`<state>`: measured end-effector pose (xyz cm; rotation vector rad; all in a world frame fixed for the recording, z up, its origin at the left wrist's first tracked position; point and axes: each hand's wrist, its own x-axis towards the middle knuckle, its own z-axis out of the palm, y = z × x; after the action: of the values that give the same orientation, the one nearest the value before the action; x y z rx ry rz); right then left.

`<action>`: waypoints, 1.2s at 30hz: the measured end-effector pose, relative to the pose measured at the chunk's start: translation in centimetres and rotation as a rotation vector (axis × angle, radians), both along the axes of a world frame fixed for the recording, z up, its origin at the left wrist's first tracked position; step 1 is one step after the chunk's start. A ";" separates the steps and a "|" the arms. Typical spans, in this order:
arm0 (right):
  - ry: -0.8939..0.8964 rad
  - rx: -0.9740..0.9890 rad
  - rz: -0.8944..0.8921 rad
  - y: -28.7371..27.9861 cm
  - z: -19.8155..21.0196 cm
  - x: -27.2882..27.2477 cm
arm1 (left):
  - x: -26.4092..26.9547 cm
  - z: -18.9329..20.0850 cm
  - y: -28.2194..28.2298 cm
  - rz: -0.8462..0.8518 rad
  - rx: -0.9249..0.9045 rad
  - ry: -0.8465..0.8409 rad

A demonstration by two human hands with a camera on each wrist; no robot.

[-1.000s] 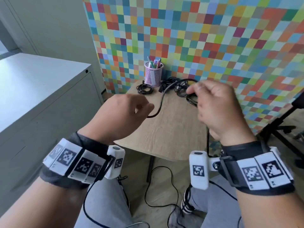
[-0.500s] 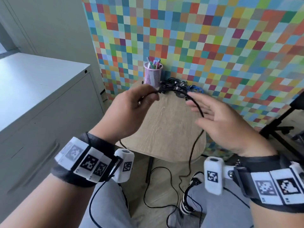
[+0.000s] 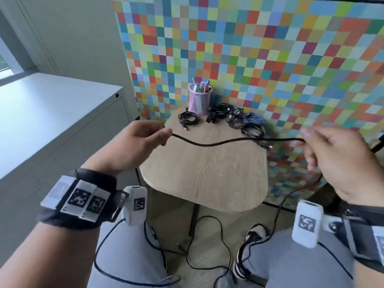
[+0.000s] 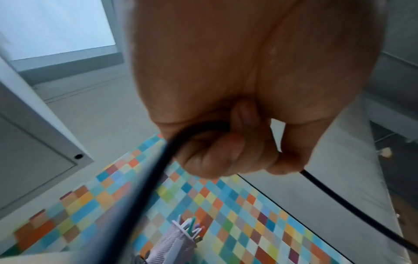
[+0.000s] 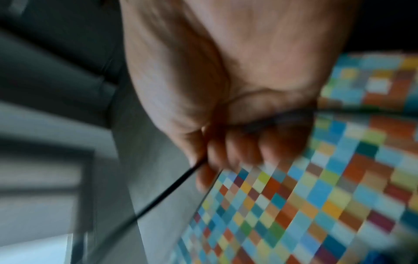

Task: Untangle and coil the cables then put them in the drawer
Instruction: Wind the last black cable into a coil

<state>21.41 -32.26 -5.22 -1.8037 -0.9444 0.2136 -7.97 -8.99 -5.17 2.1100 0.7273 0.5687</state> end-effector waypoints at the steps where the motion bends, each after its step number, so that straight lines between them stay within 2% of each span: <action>1: -0.090 -0.141 0.039 0.1 -0.1 -0.2 | 0.3 0.2 -0.2 0.023 0.044 -0.020; 3: -0.149 -0.262 0.140 1.0 -0.1 -1.6 | 1.4 0.8 -1.0 0.017 0.159 -0.027; 6: -0.085 -0.244 0.325 3.5 0.3 -5.7 | 3.7 1.6 -3.0 -0.048 0.302 0.020; 8: -0.146 -0.234 0.394 5.4 -0.1 -8.1 | 5.0 1.7 -4.0 -0.085 0.334 0.008; 11: -0.197 -0.077 0.396 7.0 -0.1 -10.0 | 5.9 1.7 -4.6 -0.126 0.247 -0.094; 14: -0.241 0.063 0.263 6.8 0.4 -8.7 | 4.9 1.2 -3.9 -0.083 0.068 -0.129; 16: -0.192 0.129 0.166 5.8 0.2 -6.2 | 3.5 0.6 -2.8 -0.061 0.017 -0.108; 19: -0.086 0.144 -0.008 3.7 -0.7 -2.0 | 1.3 -0.4 -1.2 -0.003 0.027 -0.072; 21: -0.083 0.046 -0.057 2.7 -1.4 -0.1 | 0.7 -0.7 -0.8 0.038 0.043 -0.068; 23: -0.129 -0.124 -0.028 2.2 -1.6 0.0 | 1.1 -0.5 -1.4 0.039 0.072 -0.072; 25: -0.205 -0.203 0.034 2.4 -1.3 -1.3 | 2.2 0.0 -2.5 -0.008 0.110 -0.068; 28: -0.260 -0.137 0.252 3.9 -0.7 -5.4 | 4.3 0.4 -4.2 -0.089 0.115 -0.084; 31: -0.251 -0.081 0.416 5.4 -0.7 -8.4 | 5.5 0.5 -4.9 -0.142 0.019 -0.168; 33: -0.224 -0.008 0.434 5.6 -0.2 -8.5 | 5.1 0.3 -4.6 -0.172 -0.100 -0.205; 36: -0.199 0.100 0.334 4.9 0.4 -6.7 | 3.6 -0.2 -3.7 -0.212 -0.261 -0.188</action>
<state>14.66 -27.37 -4.85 -1.5885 -1.3745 0.1934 -4.36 -12.68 -5.32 1.8341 0.4387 0.5170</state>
